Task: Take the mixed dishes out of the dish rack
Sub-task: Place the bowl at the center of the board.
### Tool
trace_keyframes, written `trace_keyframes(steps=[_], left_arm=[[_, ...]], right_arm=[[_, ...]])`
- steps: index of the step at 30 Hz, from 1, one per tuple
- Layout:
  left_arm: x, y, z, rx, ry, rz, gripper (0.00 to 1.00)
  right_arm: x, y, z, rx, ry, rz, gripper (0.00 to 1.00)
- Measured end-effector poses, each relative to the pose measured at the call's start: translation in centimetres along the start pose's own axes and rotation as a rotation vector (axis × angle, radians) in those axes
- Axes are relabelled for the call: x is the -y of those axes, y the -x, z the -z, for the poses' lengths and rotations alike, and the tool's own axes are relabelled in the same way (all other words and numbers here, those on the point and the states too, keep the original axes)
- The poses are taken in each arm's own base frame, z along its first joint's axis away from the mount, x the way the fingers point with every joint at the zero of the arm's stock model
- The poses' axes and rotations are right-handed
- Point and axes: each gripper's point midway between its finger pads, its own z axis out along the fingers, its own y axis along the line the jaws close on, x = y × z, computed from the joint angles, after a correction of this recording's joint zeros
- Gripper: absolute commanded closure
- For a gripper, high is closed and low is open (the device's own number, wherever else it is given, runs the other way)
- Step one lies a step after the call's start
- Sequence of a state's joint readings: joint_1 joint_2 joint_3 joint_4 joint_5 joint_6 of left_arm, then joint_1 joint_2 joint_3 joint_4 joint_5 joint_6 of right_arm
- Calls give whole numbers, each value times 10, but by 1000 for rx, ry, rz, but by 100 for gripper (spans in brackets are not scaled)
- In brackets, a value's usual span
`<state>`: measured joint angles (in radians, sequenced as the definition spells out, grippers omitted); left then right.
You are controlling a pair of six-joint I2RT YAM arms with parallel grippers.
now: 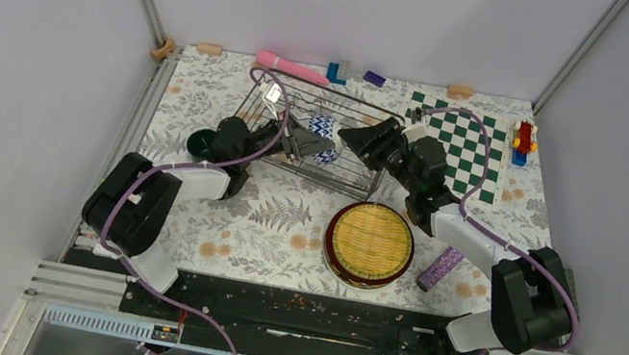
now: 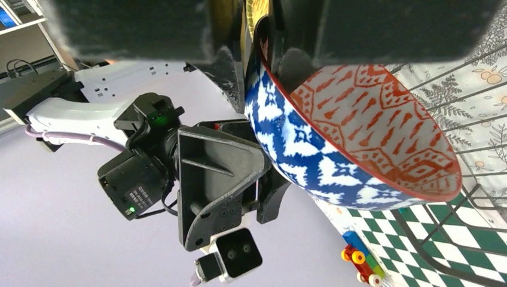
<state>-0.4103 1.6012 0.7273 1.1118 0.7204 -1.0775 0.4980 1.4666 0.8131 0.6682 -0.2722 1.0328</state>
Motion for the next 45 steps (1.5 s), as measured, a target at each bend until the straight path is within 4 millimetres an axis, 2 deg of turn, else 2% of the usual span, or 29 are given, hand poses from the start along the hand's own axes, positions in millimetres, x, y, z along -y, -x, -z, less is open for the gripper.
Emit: trace_keyframes(steps=[6, 12, 14, 18, 23, 26, 33, 37, 45], left_arm=[[9, 8, 3, 16, -54, 20, 100], [24, 9, 9, 9, -48, -27, 100], [31, 5, 14, -2, -22, -64, 100], [40, 0, 24, -6, 81, -162, 100], [44, -7, 45, 20, 285, -312, 100], [36, -16, 59, 13, 412, -360, 100], [-26, -38, 104, -46, 834, -379, 100], [-50, -51, 124, -95, 1028, -380, 100], [-65, -71, 141, -156, 1209, -363, 100]], right_arm=[[-13, 6, 1, 11, 53, -28, 74], [-13, 5, 3, 12, 60, -53, 49], [-17, 4, 7, 9, 73, -53, 45], [-35, 8, 25, 31, 117, -27, 32], [-54, 13, 57, 81, 152, 52, 13], [-52, 13, 79, 117, 132, 104, 1], [-21, 13, 129, 222, -1, 200, 1], [0, 18, 152, 288, -94, 250, 0], [32, 21, 179, 334, -245, 330, 0]])
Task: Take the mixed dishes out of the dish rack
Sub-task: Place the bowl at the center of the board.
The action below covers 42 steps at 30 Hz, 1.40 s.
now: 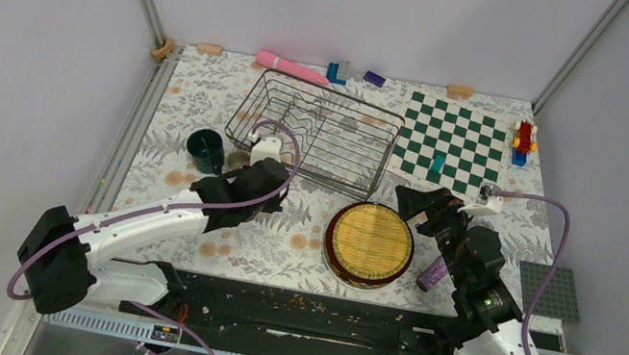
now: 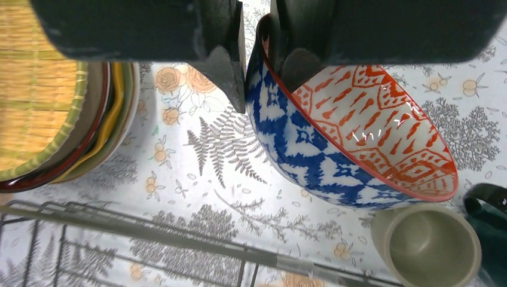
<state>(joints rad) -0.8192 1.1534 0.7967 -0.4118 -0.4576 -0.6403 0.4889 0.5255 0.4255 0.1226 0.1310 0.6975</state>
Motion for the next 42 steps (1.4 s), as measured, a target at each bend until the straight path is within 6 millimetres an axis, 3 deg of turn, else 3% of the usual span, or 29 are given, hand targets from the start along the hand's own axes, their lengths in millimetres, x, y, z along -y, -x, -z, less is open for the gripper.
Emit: trace_keyframes(steps=[7, 17, 33, 42], left_arm=[[-2, -37, -11, -110, 73, -51, 100], [3, -67, -25, -197, 114, -99, 99], [8, -87, -39, -262, 143, -145, 86], [13, -87, -42, -265, 142, -153, 70]], right_arm=[[23, -12, 4, -42, -87, 67, 0], [38, -25, 6, -100, -143, 100, 1], [52, -27, 9, -105, -205, 128, 0], [55, -27, 9, -104, -215, 131, 1]])
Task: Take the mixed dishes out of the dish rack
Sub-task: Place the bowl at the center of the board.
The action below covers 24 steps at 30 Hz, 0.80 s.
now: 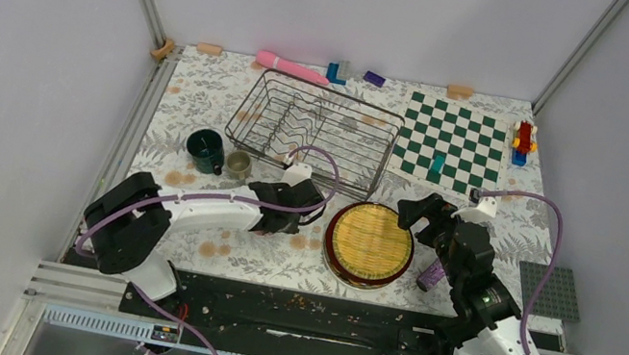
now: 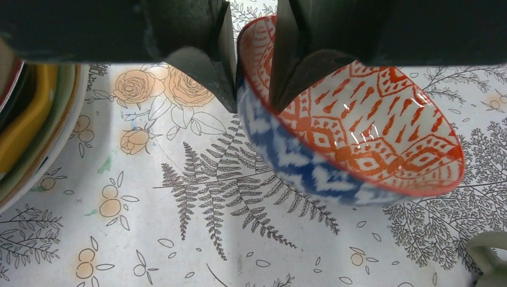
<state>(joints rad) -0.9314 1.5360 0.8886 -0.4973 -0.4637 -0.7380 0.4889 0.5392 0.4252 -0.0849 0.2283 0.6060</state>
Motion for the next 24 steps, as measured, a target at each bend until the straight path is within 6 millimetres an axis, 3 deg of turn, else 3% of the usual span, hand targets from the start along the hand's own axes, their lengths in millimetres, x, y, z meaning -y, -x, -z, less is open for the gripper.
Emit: trace_keyframes(steps=[11, 22, 24], left_arm=[[7, 2, -4, -2, -2, -11, 66], [8, 4, -2, 3, -8, -16, 47], [9, 9, 3, 20, -23, -8, 37]], right_arm=[[2, 8, 2, 36, -11, -5, 0], [6, 9, 4, 45, -30, -1, 0], [6, 9, 5, 46, -30, -1, 0]])
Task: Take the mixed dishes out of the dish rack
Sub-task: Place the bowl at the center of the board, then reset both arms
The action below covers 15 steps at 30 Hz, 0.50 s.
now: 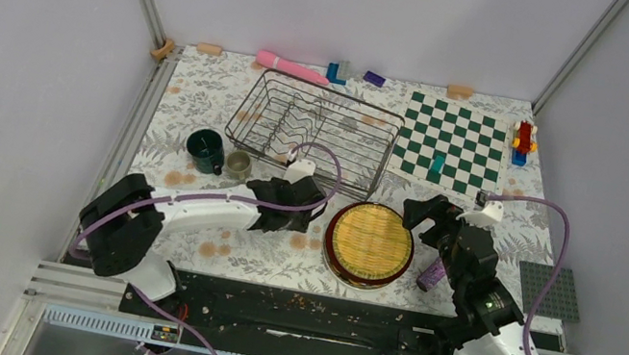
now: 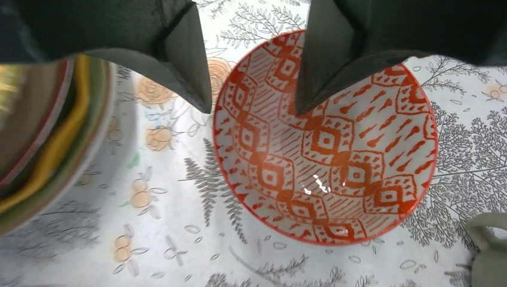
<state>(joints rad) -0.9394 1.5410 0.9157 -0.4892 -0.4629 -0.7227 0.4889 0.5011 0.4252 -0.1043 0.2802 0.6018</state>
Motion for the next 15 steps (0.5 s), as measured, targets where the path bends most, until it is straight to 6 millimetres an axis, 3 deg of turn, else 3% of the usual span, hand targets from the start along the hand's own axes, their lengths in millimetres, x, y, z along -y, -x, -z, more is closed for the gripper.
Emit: trace_keyframes(steps=[7, 11, 15], left_arm=[[8, 40, 41, 147, -118, 61, 3], [-1, 70, 75, 269, -159, 105, 1], [-27, 109, 123, 464, -170, 181, 1]], right_arm=[[4, 0, 2, 4, -15, 3, 0], [6, 3, 4, 16, -21, 3, 0], [9, 6, 6, 34, -39, 3, 0]])
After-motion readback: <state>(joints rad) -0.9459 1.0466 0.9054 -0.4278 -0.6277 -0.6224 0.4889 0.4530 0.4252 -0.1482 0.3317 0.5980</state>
